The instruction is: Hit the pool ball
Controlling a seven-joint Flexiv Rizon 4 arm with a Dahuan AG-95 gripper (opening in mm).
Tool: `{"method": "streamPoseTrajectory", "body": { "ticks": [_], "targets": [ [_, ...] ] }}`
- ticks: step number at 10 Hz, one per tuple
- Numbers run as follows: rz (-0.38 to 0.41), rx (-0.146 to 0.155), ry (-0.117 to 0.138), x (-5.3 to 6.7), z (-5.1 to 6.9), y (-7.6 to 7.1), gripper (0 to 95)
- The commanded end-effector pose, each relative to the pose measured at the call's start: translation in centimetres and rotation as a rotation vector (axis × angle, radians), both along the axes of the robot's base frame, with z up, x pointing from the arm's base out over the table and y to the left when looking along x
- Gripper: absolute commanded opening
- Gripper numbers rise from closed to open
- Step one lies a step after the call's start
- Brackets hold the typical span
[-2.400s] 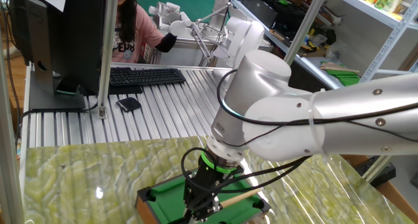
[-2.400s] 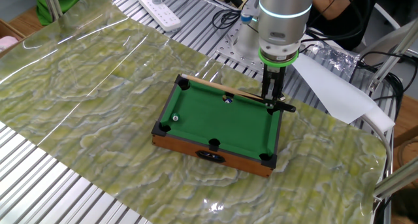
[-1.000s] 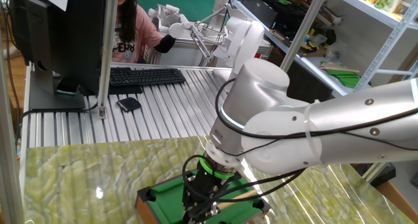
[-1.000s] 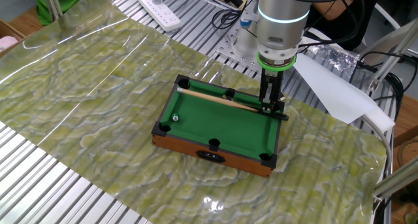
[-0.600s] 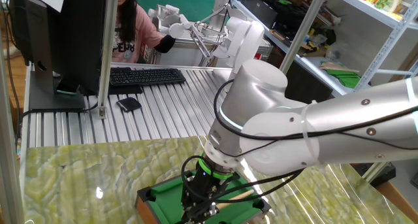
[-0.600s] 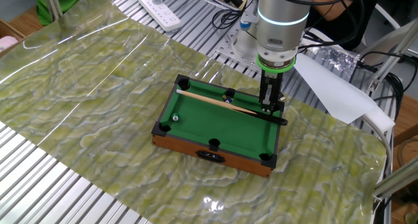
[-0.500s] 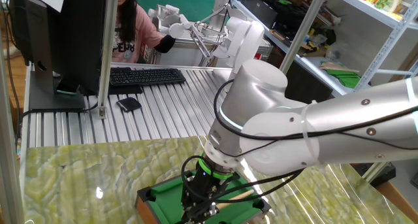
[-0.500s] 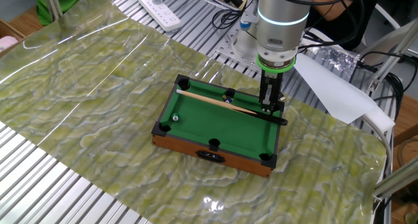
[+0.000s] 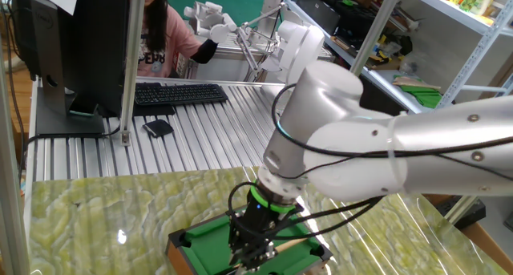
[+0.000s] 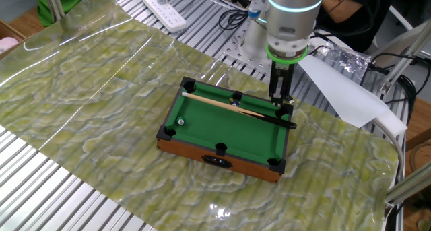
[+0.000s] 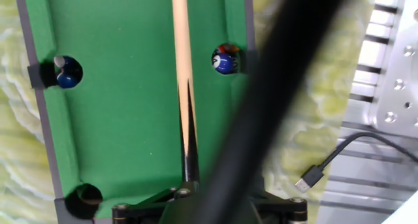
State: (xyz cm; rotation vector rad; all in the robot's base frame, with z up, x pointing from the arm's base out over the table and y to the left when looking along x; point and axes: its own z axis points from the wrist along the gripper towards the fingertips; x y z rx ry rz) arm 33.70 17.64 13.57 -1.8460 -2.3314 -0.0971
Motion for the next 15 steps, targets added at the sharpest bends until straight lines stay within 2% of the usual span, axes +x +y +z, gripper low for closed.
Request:
{"method": "streamPoseTrajectory", "body": {
  "ticks": [1,2,4,6,7,8,11,13,15],
  "targets": [
    [0.078,-0.014,0.002,-0.1,1.2,-0.4,19.0],
    [0.133,-0.028,0.002,-0.2,1.9,-0.7,19.0],
    [0.202,-0.024,-0.005,-0.1,2.9,-1.2,19.0],
    [0.285,-0.026,-0.01,0.3,4.3,-2.0,19.0],
    [0.328,-0.043,-0.011,0.8,5.1,-2.4,19.0],
    [0.356,-0.044,-0.007,1.3,5.6,-2.8,19.0],
    [0.456,-0.036,-0.005,2.5,7.0,-3.9,19.0],
    [0.516,-0.033,-0.011,2.7,7.7,-4.6,19.0],
    [0.592,-0.044,-0.014,2.9,8.1,-5.2,19.0]
  ]
}}
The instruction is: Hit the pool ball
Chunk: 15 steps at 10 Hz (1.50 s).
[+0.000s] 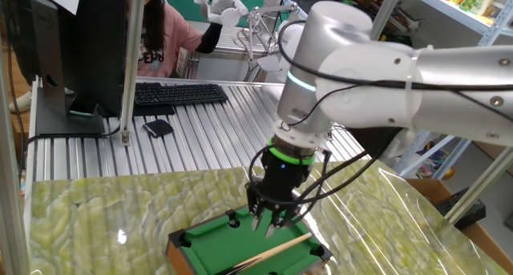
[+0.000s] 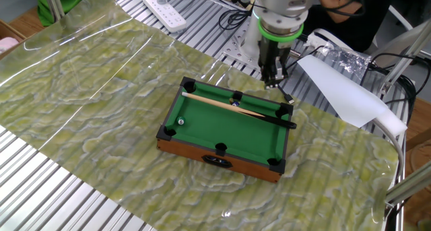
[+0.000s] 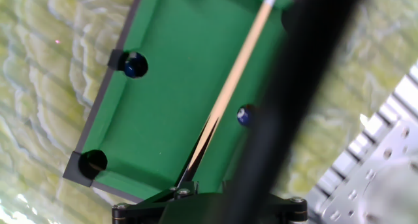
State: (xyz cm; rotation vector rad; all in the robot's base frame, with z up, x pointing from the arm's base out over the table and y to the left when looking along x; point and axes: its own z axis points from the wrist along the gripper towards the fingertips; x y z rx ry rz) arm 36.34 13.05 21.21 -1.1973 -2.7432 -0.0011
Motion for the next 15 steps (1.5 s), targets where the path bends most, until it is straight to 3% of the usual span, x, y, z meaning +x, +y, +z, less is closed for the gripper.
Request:
{"method": "streamPoseTrajectory", "body": {
  "ticks": [1,6,11,12,15],
  "targets": [
    [0.106,-0.006,-0.006,0.5,0.6,-1.1,19.0],
    [0.219,0.005,-0.014,0.6,0.8,-3.7,19.0],
    [0.361,0.027,-0.018,1.4,1.9,-6.2,19.0],
    [0.411,0.036,-0.021,1.4,1.8,-7.0,0.0],
    [0.473,0.044,-0.029,1.0,1.5,-8.4,0.0]
  ]
}}
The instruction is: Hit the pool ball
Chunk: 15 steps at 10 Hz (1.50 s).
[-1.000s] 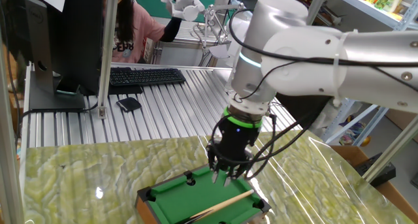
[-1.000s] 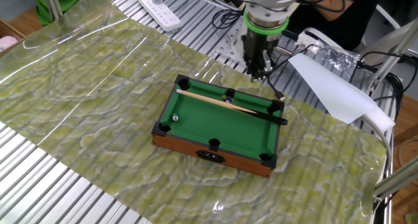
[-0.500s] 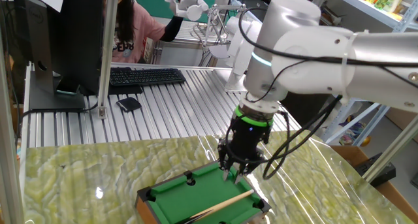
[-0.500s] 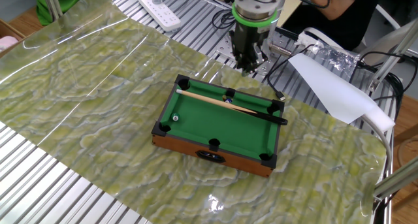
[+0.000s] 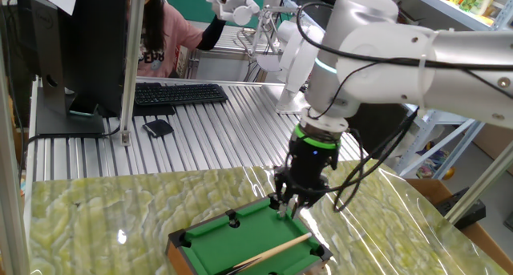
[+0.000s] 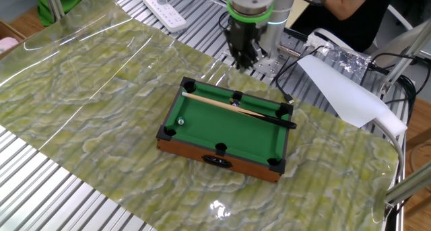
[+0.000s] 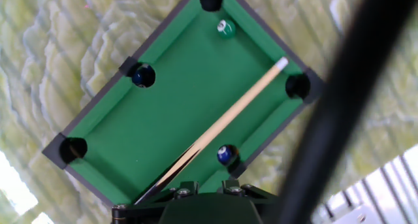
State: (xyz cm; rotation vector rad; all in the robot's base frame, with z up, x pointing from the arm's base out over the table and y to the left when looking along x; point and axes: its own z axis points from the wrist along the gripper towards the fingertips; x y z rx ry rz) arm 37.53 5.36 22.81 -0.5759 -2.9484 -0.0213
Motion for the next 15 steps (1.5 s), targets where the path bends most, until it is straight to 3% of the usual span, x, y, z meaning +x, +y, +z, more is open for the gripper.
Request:
{"method": "streamPoseTrajectory", "body": {
  "ticks": [1,4,8,9,11,13,15],
  "targets": [
    [0.044,0.006,-0.004,-0.33,-0.17,-0.99,0.0],
    [0.07,0.008,-0.006,-0.49,-0.31,-1.44,0.0],
    [0.353,0.018,-0.027,-0.9,-0.21,-1.9,0.0],
    [0.384,0.025,-0.026,-0.9,-0.21,-1.9,0.0],
    [0.359,0.029,-0.022,-0.9,-0.22,-1.9,0.0],
    [0.285,0.028,-0.012,-0.9,-0.22,-1.89,0.0],
    [0.285,0.025,-0.017,-0.91,-0.23,-1.88,0.0]
  ]
}}
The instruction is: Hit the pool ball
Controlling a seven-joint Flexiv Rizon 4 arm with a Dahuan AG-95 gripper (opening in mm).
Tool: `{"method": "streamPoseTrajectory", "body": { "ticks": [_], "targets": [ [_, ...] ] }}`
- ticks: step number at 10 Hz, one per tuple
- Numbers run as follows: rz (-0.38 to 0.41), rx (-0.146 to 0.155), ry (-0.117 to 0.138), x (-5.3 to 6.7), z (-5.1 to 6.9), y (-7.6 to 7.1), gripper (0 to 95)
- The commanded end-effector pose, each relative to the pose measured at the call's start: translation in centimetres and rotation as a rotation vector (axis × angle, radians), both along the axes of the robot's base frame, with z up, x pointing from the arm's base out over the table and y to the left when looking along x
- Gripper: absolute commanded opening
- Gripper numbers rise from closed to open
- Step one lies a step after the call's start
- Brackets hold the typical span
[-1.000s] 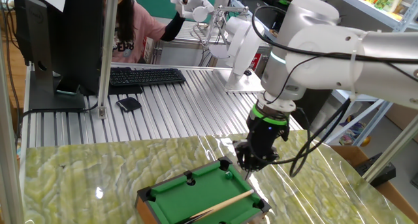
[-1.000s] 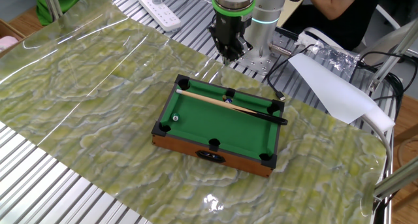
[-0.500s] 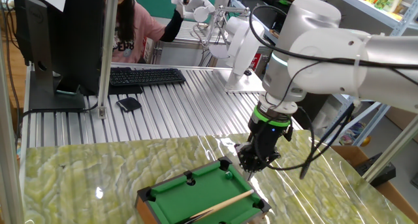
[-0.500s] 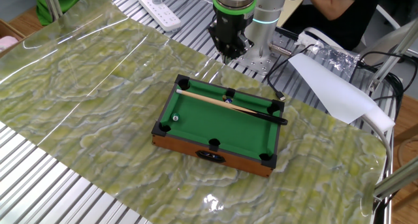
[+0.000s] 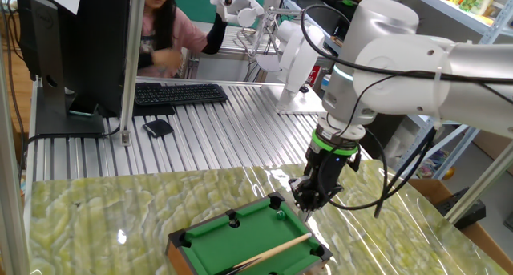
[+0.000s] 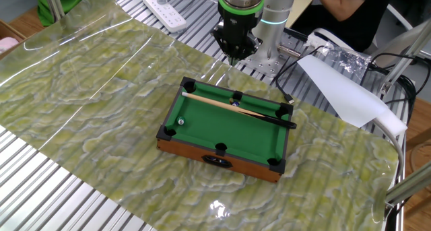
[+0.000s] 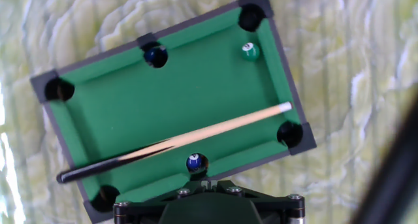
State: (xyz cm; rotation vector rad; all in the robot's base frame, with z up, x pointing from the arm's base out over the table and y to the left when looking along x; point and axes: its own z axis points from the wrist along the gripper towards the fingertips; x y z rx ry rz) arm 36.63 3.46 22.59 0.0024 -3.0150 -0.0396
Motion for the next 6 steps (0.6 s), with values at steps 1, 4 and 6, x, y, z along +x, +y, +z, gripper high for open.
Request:
{"method": "streamPoseTrajectory", "body": {
  "ticks": [1,4,6],
  "targets": [
    [-0.103,-0.013,0.002,-0.01,-0.01,0.01,0.0],
    [-0.109,-0.016,0.008,-0.01,-0.01,0.02,0.0],
    [-0.11,-0.017,0.01,-0.01,-0.01,0.02,0.0]
  ]
}}
